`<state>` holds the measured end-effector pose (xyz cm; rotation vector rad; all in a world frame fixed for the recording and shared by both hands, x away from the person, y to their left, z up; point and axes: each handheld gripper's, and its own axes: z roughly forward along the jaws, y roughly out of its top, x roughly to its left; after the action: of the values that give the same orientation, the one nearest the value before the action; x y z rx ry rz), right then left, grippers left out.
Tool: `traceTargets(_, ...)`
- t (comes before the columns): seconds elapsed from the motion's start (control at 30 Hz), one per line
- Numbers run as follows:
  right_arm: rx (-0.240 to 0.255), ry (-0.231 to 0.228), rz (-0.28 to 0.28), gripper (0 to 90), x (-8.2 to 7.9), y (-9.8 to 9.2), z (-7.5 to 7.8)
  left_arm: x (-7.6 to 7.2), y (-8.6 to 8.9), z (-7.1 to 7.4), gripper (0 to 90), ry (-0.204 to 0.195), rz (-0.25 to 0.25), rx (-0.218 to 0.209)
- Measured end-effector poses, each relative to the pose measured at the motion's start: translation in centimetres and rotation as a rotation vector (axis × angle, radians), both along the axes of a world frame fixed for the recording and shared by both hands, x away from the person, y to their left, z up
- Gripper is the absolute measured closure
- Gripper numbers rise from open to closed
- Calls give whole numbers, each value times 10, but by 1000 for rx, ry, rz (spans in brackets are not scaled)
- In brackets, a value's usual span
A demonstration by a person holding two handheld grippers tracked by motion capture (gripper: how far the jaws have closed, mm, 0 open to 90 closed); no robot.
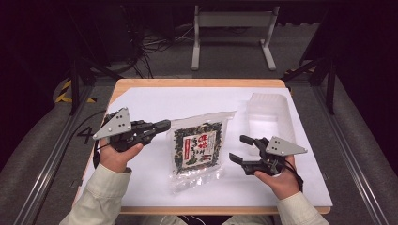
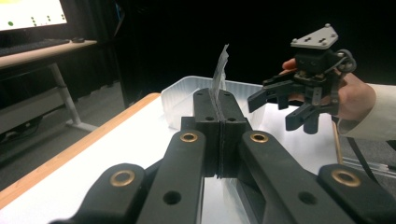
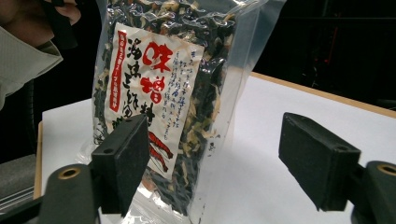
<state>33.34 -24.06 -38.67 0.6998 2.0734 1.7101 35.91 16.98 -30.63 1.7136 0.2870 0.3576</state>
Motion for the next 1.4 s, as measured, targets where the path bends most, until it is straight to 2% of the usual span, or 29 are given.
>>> traceTargets(0.13, -13, 9, 25, 227, 8, 8, 2, -2, -1, 1, 897, -9, -7, 0)
traceTargets(0.33, -6, 19, 46, 221, 20, 17, 3, -6, -2, 2, 897, -10, -24, -7)
traceTargets(0.5, -5, 54, 82, 220, 29, 25, -1, -10, -2, 2, 898, -15, -26, -7)
traceTargets(0.7, -36, 67, 112, 220, 35, 34, -6, -17, -2, 2, 897, -24, -32, 0)
traceTargets(0.87, -55, 78, 163, 209, 41, 44, -10, -25, 2, 1, 897, -20, -22, 6)
traceTargets(1.07, -70, 63, 227, 214, 43, 57, -11, -30, 4, 0, 896, -17, -23, 8)
traceTargets(1.23, -75, 35, 267, 307, 40, 57, -8, -31, 4, 1, 896, -18, -24, 8)
traceTargets(1.4, -104, 19, 284, 366, 38, 58, -8, -31, 3, 1, 896, -19, -27, 7)
